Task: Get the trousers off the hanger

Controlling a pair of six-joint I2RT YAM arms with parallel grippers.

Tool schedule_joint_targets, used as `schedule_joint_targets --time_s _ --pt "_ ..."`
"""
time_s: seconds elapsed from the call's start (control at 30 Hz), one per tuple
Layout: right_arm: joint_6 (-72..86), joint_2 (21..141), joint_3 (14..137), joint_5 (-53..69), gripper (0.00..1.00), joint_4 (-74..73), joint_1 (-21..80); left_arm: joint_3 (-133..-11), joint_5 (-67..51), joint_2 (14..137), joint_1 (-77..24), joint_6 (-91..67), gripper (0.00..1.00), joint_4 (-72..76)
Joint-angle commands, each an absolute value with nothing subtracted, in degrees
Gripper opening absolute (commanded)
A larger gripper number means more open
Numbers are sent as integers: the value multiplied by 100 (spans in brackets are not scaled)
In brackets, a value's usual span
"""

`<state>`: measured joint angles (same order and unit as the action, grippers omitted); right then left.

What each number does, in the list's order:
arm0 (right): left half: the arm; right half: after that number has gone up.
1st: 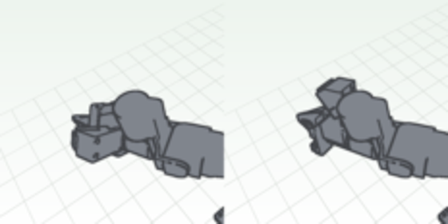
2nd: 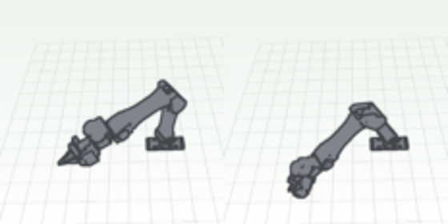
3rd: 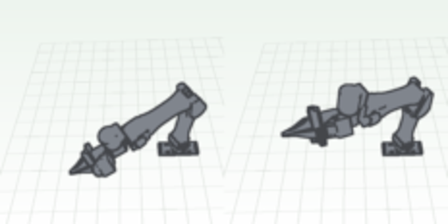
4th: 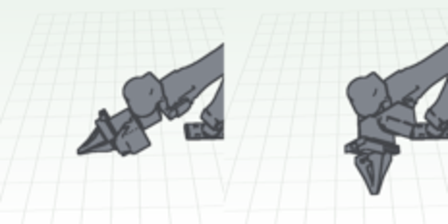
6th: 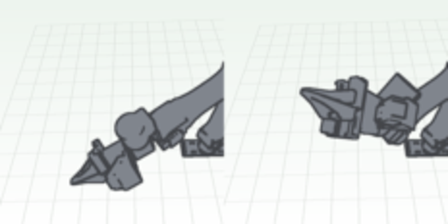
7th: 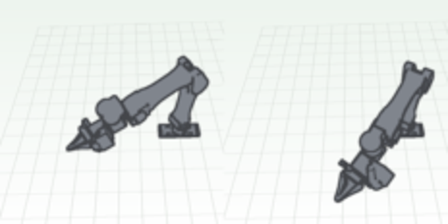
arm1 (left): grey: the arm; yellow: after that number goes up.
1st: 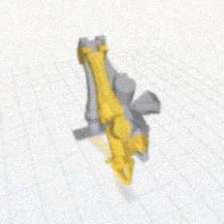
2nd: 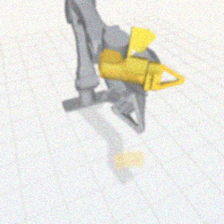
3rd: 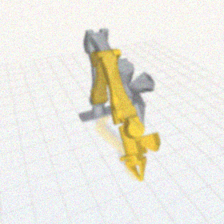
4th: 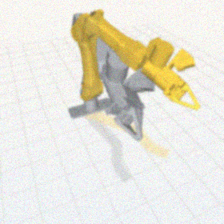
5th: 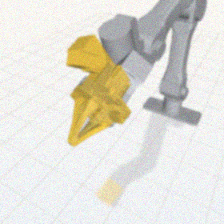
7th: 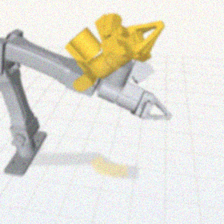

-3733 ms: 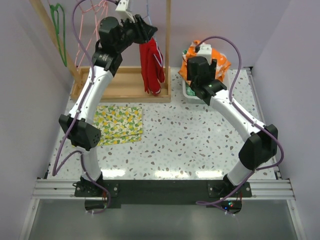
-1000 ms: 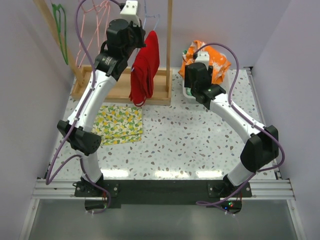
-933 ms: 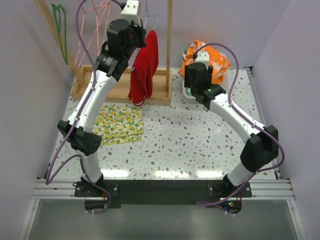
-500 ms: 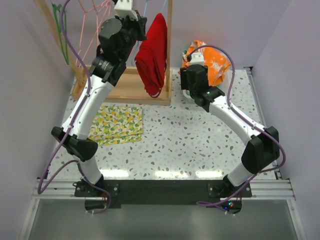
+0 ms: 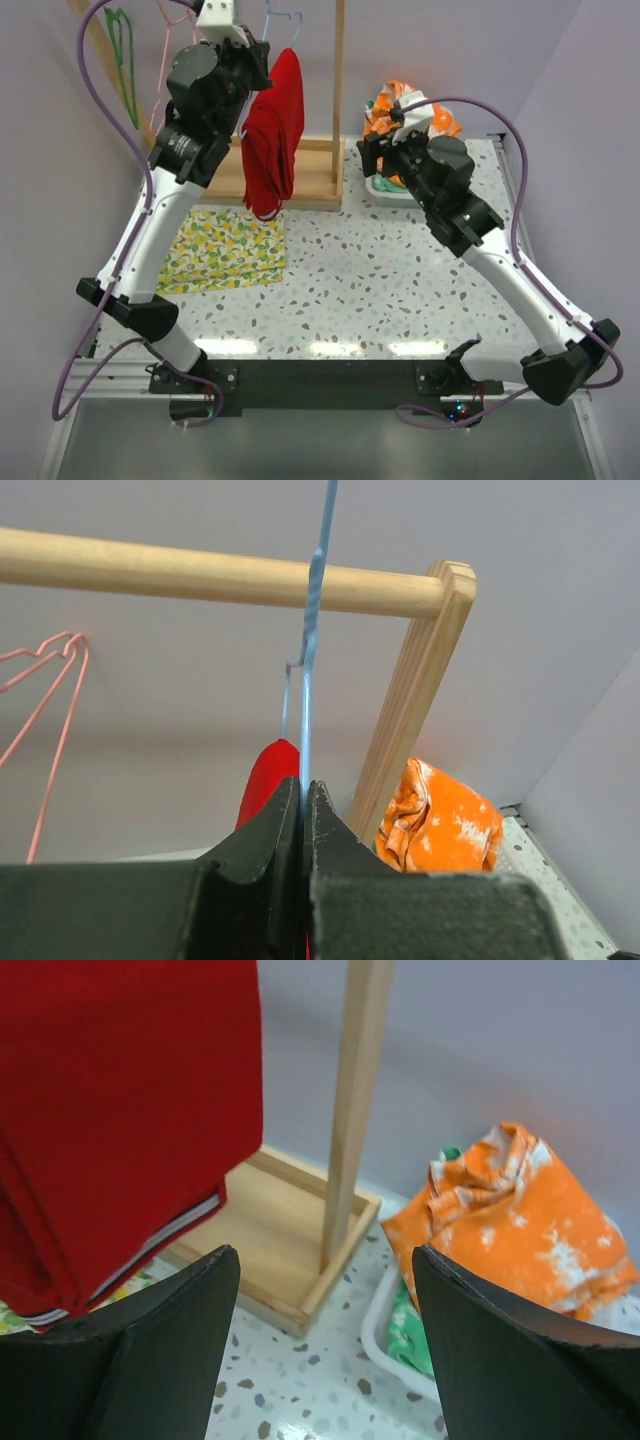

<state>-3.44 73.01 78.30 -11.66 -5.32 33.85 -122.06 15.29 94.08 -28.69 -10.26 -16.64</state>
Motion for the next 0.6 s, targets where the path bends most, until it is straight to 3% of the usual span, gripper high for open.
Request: schedule_joint_targets --time_s 0.0,0.57 --pt "-457 6882 7595 -80 75 -290 3716 -12059 1758 8684 -2944 -1371 0 -1142" --pt "-782 7005 7637 -782 77 159 6002 -11786 2593 8314 -3586 -1600 0 -2109"
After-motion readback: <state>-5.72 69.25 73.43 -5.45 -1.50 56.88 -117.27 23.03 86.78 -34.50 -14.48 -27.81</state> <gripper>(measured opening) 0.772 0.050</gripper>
